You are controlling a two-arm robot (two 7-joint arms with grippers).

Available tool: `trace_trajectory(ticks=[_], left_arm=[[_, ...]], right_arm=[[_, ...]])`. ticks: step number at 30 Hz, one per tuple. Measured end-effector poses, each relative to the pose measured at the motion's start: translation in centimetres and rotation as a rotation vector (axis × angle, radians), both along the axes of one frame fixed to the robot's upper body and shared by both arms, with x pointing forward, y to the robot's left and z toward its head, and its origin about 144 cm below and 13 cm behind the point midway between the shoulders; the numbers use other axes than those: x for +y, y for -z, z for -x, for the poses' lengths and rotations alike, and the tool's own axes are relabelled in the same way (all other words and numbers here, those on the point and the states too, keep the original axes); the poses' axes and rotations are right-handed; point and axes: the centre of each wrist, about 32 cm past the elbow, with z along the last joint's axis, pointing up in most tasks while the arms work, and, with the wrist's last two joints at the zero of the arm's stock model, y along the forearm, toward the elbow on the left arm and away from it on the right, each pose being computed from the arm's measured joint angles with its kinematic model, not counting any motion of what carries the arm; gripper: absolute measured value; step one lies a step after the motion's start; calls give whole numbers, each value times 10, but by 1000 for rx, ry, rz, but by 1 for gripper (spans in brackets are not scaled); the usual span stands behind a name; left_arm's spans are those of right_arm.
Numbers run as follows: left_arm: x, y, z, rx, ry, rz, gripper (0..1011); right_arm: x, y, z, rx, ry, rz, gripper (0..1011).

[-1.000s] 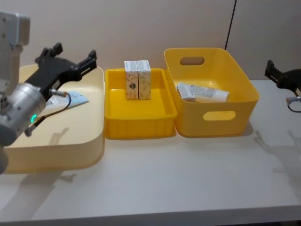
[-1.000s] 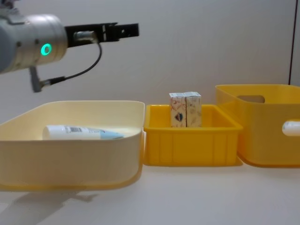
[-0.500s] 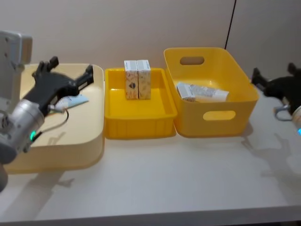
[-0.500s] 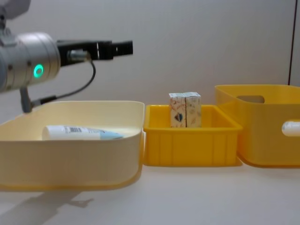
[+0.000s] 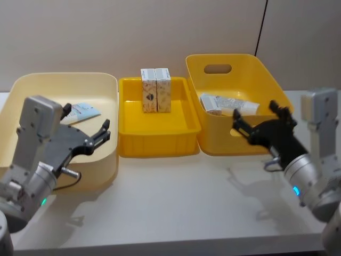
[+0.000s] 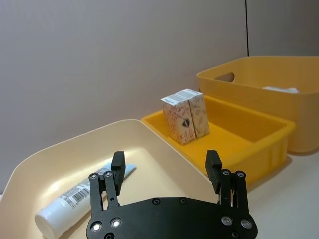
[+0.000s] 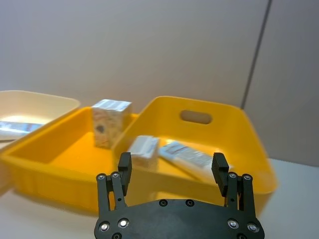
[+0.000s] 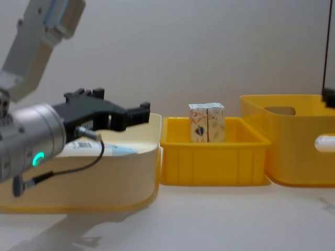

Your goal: Bimanual collaborative sorting of washing and personal care products

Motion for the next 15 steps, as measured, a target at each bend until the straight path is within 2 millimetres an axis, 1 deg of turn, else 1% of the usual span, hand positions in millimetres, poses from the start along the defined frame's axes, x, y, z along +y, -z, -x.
trace_trajectory(ticks=[1, 2, 4, 8, 15], left_arm=[[0, 0, 0, 0, 0, 0, 1003], [0, 4, 2, -4, 1, -11, 1003], [0, 8, 5, -7, 3, -22, 1003], [-1, 11, 7, -10, 4, -29, 1003], [-1, 12, 7, -11, 4, -30, 1003]], right_arm=[[2, 3, 2, 1, -10, -5, 1001], [8, 9, 6, -1, -31, -17, 1001], [13, 13, 10, -1, -49, -28, 1001], [24, 25, 19, 0, -92, -57, 1001], [30, 31, 25, 0, -115, -74, 1001]])
